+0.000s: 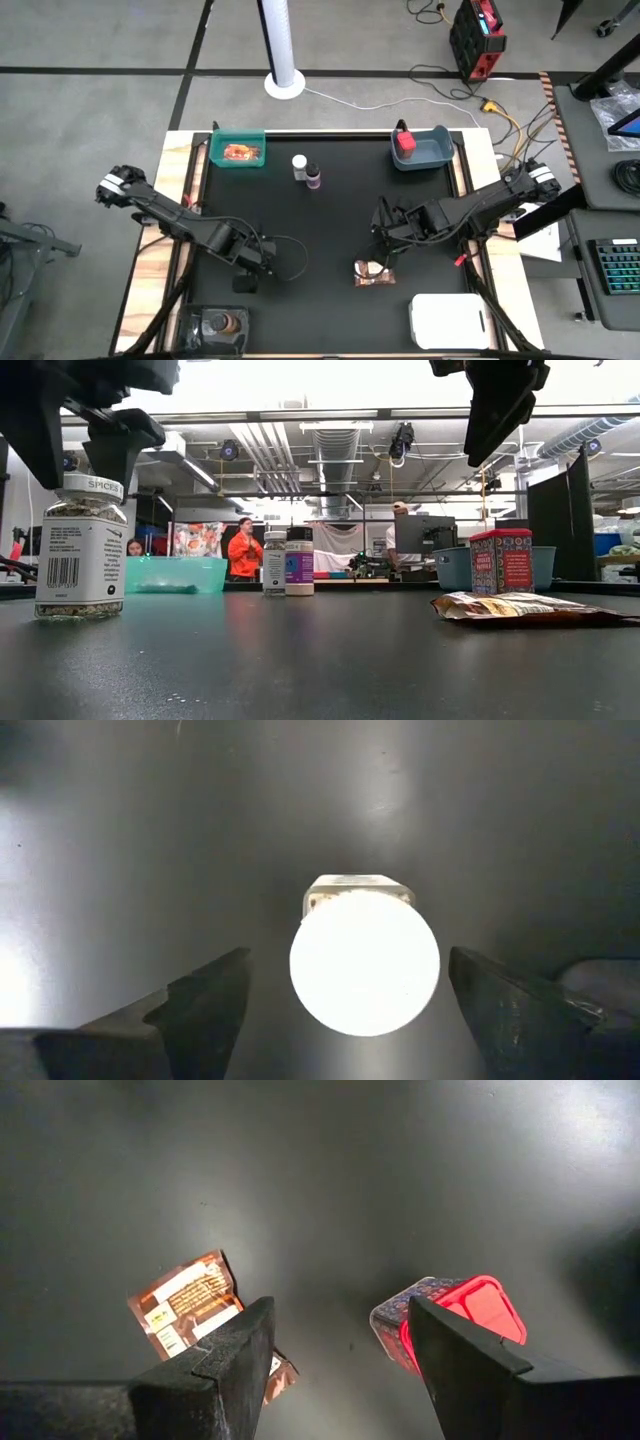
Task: Sort spices by type
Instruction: Put the bottom white seasoning bottle into the white bin
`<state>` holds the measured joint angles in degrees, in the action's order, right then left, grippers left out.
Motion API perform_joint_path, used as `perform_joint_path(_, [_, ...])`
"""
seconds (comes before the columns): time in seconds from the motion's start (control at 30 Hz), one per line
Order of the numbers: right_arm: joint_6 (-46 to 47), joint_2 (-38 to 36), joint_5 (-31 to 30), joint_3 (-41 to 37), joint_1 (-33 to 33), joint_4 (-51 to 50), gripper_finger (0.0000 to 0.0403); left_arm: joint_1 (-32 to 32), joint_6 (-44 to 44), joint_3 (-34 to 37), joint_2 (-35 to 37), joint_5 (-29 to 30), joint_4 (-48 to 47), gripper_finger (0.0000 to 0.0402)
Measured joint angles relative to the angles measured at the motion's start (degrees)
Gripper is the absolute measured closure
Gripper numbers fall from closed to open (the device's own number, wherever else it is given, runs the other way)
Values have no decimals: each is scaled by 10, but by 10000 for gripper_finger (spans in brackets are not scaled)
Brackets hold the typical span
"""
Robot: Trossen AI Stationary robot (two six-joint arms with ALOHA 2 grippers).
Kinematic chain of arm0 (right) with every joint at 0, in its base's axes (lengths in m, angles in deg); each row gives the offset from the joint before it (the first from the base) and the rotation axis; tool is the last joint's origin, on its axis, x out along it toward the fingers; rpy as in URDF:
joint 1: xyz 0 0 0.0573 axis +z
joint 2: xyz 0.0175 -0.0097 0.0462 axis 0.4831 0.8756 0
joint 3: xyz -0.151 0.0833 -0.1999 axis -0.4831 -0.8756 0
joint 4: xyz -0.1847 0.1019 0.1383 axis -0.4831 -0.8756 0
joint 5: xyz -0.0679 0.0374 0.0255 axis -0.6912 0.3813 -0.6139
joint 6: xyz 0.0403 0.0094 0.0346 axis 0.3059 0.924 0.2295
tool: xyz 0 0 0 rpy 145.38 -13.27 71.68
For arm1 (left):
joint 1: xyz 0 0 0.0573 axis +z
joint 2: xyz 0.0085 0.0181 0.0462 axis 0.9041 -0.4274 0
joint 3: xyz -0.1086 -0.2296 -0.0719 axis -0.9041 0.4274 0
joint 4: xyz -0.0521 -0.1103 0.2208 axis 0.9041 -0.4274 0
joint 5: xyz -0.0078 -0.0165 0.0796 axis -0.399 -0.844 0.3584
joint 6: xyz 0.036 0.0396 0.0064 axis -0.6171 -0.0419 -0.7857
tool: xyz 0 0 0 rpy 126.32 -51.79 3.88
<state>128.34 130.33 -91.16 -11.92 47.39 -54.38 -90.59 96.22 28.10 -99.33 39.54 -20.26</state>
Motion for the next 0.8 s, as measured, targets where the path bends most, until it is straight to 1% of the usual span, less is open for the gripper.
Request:
perform_joint_path(0.17, [-4, 0, 0, 0, 0, 0, 183, 0, -3, 0, -22, 1, 5, 91])
perform_joint_path(0.3, [-4, 0, 0, 0, 0, 1, 183, 0, -13, 0, -32, 1, 22, 115])
perform_joint_path(0.43, [-7, 0, 0, -2, 0, 2, 181, 0, -23, 0, -34, 1, 39, 152])
perform_joint_path(0.53, [-18, 0, -2, -6, 0, 2, 184, 0, -27, 0, -34, 1, 42, 192])
perform_joint_path(0.6, [-25, 0, -15, -10, 2, 3, 184, 0, -28, 0, -34, 1, 42, 217])
perform_joint_path(0.8, [-35, 0, -61, -17, 20, 4, 177, 0, -30, 0, -33, 3, 43, 218])
